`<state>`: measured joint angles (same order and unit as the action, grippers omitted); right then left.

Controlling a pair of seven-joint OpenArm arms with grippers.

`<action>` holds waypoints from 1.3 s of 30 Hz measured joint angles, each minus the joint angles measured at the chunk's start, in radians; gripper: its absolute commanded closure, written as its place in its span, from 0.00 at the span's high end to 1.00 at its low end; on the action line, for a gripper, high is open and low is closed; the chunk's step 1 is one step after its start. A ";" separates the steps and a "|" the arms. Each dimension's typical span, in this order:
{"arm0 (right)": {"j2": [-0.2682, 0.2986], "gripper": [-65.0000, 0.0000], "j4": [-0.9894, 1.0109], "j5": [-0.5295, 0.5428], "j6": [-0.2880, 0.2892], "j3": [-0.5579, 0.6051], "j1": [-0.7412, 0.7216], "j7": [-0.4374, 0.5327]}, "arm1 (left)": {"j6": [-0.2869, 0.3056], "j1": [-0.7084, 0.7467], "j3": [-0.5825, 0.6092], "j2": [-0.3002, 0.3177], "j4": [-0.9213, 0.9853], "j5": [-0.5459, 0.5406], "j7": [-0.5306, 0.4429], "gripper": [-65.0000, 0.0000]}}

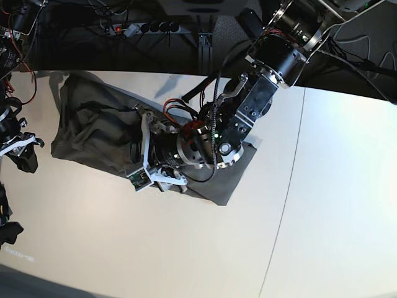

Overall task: Fold the T-shirt properly
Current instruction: 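Fold the strip end toward the right gripper with the left gripper, then hold the folded end with the left gripper while the right gripper regrasps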

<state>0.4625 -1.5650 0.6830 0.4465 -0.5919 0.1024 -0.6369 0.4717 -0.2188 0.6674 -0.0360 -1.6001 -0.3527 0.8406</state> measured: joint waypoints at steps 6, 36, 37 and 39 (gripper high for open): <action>0.000 0.15 0.028 0.003 0.000 -0.064 0.048 -0.014 | 0.002 0.045 0.024 -0.026 0.000 0.048 0.008 0.66; -0.050 0.67 0.120 0.261 0.000 0.140 0.228 -0.058 | 0.000 0.024 -0.229 0.016 0.000 0.083 0.016 0.66; -0.050 0.67 0.112 0.262 0.000 0.132 0.228 -0.076 | 0.000 0.024 -0.229 0.016 0.000 0.083 0.016 0.66; -0.045 0.67 0.094 0.263 0.000 0.119 0.230 -0.109 | 0.001 0.025 -0.229 0.016 0.000 0.084 0.016 0.66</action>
<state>0.4171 -1.4708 0.9459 0.4461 -0.4728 0.3328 -0.7456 0.4725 -0.1940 0.4381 -0.0196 -1.5997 -0.2691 0.8570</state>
